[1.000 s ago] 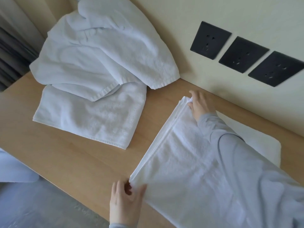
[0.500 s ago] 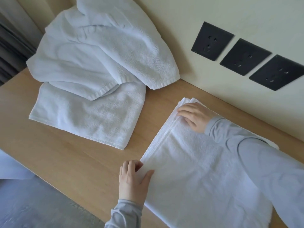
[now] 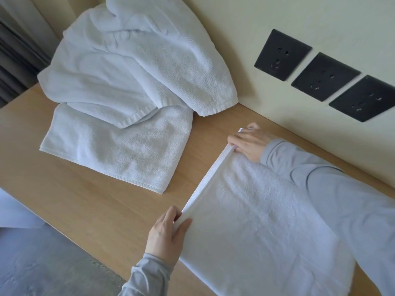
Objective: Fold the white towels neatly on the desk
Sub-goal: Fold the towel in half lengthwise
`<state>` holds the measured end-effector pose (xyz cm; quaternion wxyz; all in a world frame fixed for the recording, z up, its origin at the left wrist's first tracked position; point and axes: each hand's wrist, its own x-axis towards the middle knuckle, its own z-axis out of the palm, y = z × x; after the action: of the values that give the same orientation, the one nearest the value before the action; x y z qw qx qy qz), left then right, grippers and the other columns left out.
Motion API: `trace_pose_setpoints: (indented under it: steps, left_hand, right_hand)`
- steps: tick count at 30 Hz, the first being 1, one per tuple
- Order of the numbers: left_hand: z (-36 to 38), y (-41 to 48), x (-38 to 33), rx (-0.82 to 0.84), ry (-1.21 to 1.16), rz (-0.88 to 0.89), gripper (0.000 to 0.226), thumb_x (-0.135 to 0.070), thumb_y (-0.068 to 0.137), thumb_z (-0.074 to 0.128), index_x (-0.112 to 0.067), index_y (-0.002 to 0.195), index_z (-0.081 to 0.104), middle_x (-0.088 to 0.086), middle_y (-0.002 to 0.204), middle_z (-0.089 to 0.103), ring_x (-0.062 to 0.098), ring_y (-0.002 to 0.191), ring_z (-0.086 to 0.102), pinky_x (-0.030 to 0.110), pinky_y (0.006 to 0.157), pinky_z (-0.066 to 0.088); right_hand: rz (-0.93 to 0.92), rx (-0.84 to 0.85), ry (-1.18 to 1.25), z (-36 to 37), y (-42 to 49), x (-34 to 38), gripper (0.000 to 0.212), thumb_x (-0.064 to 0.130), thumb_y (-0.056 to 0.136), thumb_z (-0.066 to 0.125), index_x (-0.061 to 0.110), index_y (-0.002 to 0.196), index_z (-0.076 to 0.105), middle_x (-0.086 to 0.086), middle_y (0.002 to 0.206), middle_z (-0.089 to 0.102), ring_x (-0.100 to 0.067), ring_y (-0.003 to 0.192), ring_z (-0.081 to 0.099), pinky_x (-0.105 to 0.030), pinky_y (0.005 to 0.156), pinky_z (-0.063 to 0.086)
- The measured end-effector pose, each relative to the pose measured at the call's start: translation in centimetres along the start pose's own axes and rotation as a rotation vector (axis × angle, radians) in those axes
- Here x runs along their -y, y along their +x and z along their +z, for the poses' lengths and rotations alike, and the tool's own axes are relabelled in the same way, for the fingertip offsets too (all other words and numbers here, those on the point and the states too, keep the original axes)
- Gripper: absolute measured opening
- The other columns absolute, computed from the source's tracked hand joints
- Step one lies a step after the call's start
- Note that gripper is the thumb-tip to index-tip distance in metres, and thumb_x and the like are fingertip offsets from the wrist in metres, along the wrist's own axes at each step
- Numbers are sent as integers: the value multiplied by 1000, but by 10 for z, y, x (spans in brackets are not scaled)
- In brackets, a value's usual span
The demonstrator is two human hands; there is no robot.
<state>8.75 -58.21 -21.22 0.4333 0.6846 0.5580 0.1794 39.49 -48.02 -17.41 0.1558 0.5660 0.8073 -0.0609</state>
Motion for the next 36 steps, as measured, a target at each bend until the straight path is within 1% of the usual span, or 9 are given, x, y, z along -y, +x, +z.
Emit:
trace_pose_setpoints:
  steps: [7,13,15,21,24,28,30,32,36]
  left_hand:
    - [-2,5,-1,46,-13,-17,24,-12,89,58,-13,72,41,3,69,51,16,63,45,18,58,36]
    - [-2,11,-10,36,29,-111,29,-39,77,70,-16,83,54,-6,80,58,13,78,54,22,69,40]
    - [-2,15,-11,78,70,-157,33,-44,80,66,-16,72,50,-6,68,54,13,68,50,22,61,37]
    - [-2,12,1,117,211,-83,41,-30,94,49,-22,61,27,-5,55,35,12,54,34,29,55,25]
    - [0,11,2,110,247,-36,36,-22,96,46,-19,62,35,-6,57,36,16,56,36,28,54,27]
    - [10,1,-12,-158,430,107,25,-7,84,49,-1,102,65,13,90,63,33,75,60,40,63,52]
    - [25,-2,-23,-139,495,252,45,-3,74,54,-1,118,62,17,118,63,35,100,63,43,76,53]
    - [38,-1,-33,-49,521,392,43,-15,85,48,-2,125,58,15,133,55,33,120,55,43,92,44]
    - [42,6,-27,138,601,286,65,-48,91,28,-3,134,48,9,143,44,25,132,43,39,104,29]
  right_hand:
    - [31,12,-75,6,13,2,2,22,98,41,20,98,40,9,79,51,-15,77,50,-37,99,26]
    - [129,107,-43,1,16,-13,46,58,88,43,17,104,55,6,102,53,-15,106,43,-41,101,23]
    - [97,71,-78,2,14,-17,51,60,86,42,14,101,58,4,100,53,-16,108,41,-42,102,20]
    - [123,50,-51,10,15,-18,45,57,90,34,17,96,53,7,87,59,-15,113,45,-48,113,5]
    - [194,95,-25,7,24,-13,36,54,92,35,21,97,48,7,93,60,-17,112,44,-54,112,10]
    - [314,-83,-36,1,25,5,39,38,92,52,15,123,48,-5,126,49,-23,121,42,-58,111,14]
    - [287,-352,38,6,14,33,30,20,91,55,6,118,56,-10,124,55,-25,120,50,-58,110,23]
    - [134,-557,197,20,-8,69,28,14,90,50,2,113,62,-12,122,61,-26,120,54,-53,108,31]
    - [-225,-330,323,55,-59,111,50,31,96,39,5,139,41,-9,149,36,-22,142,25,-45,116,19]
